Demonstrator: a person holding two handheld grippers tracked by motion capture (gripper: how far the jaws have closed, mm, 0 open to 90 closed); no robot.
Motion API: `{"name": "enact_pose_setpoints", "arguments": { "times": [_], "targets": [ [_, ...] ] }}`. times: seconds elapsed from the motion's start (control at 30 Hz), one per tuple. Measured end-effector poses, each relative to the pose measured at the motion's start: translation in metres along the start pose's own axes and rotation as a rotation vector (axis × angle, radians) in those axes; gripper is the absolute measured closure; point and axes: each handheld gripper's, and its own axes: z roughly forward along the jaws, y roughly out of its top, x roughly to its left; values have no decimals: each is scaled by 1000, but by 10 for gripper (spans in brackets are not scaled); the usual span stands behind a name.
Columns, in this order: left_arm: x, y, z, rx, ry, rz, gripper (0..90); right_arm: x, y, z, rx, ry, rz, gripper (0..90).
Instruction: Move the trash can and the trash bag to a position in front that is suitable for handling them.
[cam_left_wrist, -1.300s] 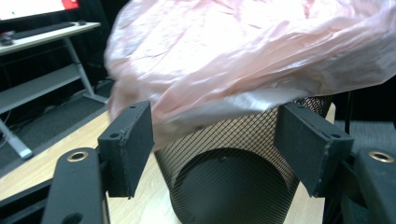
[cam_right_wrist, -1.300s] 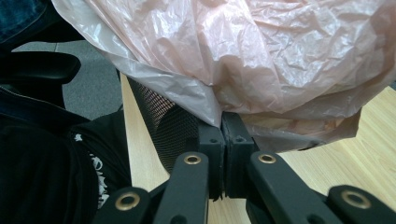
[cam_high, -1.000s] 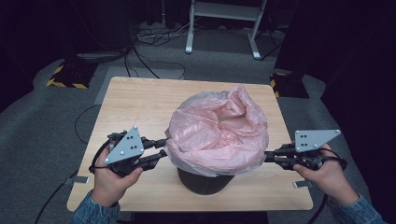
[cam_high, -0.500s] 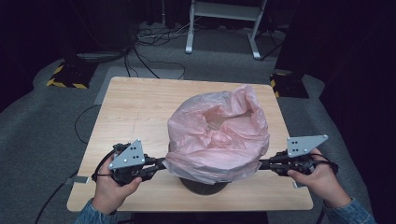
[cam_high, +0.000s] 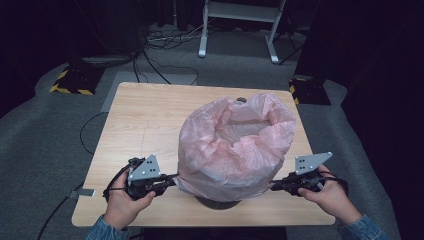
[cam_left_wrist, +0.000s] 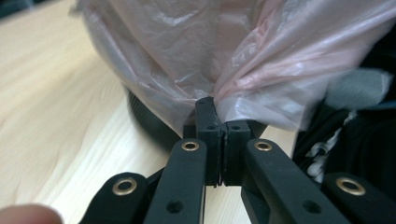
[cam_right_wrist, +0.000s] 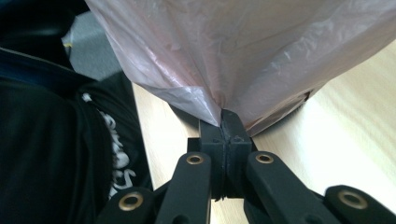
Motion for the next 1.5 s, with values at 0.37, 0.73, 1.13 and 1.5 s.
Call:
{"name": "enact_pose_setpoints", "arguments": {
  "times": [0.37, 0.73, 1.13, 1.5],
  "targets": [
    [15, -40, 24, 61, -31, -104, 882, -6, -32, 32, 57, 37, 65, 900],
    [24, -55, -8, -101, 38, -154, 320, -6, -44, 14, -23, -4, 56, 307],
    [32, -56, -46, -174, 158, -152, 270, -7, -14, -46, -171, -103, 46, 282],
    [30, -62, -50, -164, 250, -116, 267, -17, 29, -82, -253, -166, 11, 280]
  ]
}}
